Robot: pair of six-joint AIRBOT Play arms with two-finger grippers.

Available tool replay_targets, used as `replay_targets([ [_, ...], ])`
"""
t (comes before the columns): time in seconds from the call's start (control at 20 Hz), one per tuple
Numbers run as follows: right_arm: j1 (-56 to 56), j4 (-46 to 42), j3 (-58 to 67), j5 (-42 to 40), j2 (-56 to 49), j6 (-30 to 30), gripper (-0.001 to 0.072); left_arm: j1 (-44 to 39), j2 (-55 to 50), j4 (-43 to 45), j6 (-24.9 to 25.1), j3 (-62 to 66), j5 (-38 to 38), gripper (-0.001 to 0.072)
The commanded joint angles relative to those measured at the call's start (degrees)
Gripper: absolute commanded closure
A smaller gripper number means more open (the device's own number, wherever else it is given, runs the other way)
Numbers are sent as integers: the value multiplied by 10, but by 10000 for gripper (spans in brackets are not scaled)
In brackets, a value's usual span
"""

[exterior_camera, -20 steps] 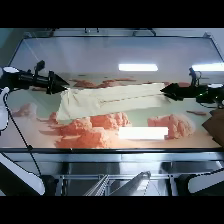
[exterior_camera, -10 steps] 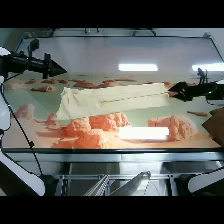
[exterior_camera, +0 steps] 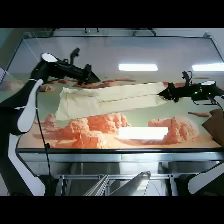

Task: Fold the shirts.

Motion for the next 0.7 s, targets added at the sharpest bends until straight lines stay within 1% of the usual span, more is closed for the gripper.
replay_targets([
  [0.0, -2, 30, 23, 78, 3, -12, 699, -80, -32, 36, -3, -10, 74, 690],
  [0.1, -18, 30, 23, 120, 25, -12, 700, -118, -56, 66, -34, -10, 71, 690],
  [0.2, -42, 30, 24, 140, 65, -12, 700, -144, -68, 100, -62, -10, 52, 690],
  [0.35, -75, 45, 25, 165, 134, -32, 701, -178, -71, 132, -68, 1, 49, 690],
  [0.45, -82, 49, 25, 187, 168, -35, 701, -195, -85, 143, -86, 35, 52, 690],
  [0.55, -80, 49, 25, 208, 187, -36, 700, -210, -106, 141, -96, 81, 47, 690],
  [0.65, -78, 50, 25, 228, 201, -36, 700, -222, -107, 124, -95, 127, 39, 687],
])
